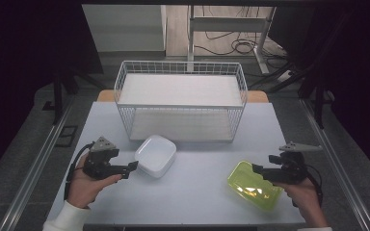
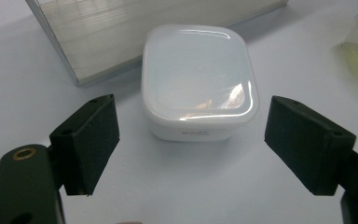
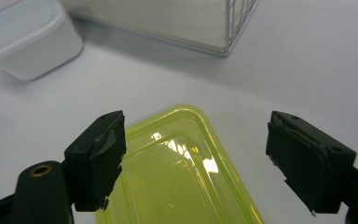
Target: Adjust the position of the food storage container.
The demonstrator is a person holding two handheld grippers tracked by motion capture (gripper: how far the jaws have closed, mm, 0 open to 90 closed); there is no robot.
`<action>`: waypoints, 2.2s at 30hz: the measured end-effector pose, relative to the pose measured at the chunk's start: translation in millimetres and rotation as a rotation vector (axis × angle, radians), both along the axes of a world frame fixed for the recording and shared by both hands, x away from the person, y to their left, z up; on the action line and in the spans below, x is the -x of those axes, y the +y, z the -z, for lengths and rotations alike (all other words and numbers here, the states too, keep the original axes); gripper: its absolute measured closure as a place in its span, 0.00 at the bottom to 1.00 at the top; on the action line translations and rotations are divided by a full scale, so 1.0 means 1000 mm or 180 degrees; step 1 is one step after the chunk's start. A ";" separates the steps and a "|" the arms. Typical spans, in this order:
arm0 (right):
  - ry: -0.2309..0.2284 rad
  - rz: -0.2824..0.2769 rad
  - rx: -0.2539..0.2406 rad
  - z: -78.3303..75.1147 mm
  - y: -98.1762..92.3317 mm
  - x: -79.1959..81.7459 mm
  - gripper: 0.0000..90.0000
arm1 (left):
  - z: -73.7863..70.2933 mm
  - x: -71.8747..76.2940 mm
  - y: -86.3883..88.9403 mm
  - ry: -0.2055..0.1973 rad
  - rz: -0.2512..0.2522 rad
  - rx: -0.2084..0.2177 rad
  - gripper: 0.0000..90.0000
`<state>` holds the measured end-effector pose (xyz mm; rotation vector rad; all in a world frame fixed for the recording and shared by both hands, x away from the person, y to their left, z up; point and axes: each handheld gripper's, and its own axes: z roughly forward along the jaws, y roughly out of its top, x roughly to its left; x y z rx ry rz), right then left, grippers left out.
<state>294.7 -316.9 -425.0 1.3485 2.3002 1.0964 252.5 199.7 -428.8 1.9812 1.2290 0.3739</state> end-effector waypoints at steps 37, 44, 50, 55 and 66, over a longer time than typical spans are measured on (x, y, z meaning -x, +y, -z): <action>0.0350 0.0011 0.0434 -0.001 0.030 -0.042 0.68 | 0.007 -0.005 0.001 0.0194 0.0084 -0.0048 0.17; 0.0416 -0.0040 0.0727 0.003 0.041 -0.062 0.98 | 0.010 -0.007 0.001 0.0220 0.0078 -0.0085 0.16; 0.0414 -0.0008 0.0915 0.002 0.043 -0.075 0.99 | 0.009 -0.006 0.004 0.0212 0.0043 -0.0081 0.16; 0.0513 0.0011 0.1046 0.013 0.040 -0.081 0.99 | 0.012 -0.007 0.004 0.0245 0.0047 -0.0097 0.16; 0.0722 -0.0215 0.1378 0.030 0.057 -0.075 0.99 | 0.014 -0.006 0.000 0.0255 0.0097 -0.0133 0.16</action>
